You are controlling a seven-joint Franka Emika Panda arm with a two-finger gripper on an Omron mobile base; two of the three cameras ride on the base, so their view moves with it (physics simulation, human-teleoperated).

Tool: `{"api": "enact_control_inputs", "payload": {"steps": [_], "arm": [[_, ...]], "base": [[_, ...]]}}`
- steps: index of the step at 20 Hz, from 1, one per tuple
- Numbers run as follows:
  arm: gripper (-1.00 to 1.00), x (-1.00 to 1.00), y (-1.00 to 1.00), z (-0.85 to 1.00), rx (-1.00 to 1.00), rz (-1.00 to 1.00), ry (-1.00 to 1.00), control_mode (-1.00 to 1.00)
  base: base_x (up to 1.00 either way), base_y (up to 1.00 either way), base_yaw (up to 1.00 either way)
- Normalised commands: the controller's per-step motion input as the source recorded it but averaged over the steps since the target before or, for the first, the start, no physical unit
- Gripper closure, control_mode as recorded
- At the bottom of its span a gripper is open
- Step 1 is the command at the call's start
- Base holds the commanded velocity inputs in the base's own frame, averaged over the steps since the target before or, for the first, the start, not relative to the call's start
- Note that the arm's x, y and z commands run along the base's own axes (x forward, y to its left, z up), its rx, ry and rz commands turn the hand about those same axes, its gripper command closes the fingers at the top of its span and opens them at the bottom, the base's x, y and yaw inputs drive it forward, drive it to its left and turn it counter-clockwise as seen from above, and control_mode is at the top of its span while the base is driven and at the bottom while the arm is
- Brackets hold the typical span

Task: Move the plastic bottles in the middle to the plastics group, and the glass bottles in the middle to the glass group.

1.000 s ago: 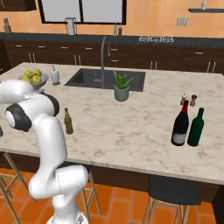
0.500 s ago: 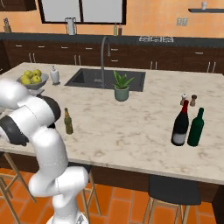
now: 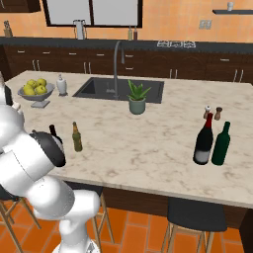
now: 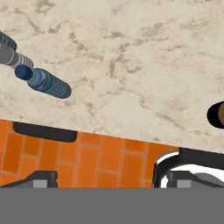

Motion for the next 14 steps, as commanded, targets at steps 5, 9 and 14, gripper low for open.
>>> {"api": "enact_control_inputs", "payload": {"steps": [5, 9, 14], "arm": [[-1.0, 0.0, -0.68, 0.18, 0.0, 0.4, 0.05, -1.0], [-1.0, 0.07, -0.73, 0.02, 0.0, 0.14, -0.03, -1.0], [-1.0, 0.03, -0.69, 0.01, -0.06, 0.04, 0.0, -1.0]], "base": [[0.0, 0.0, 0.0], [0.0, 0.0, 0.0], [0.0, 0.0, 0.0]]}}
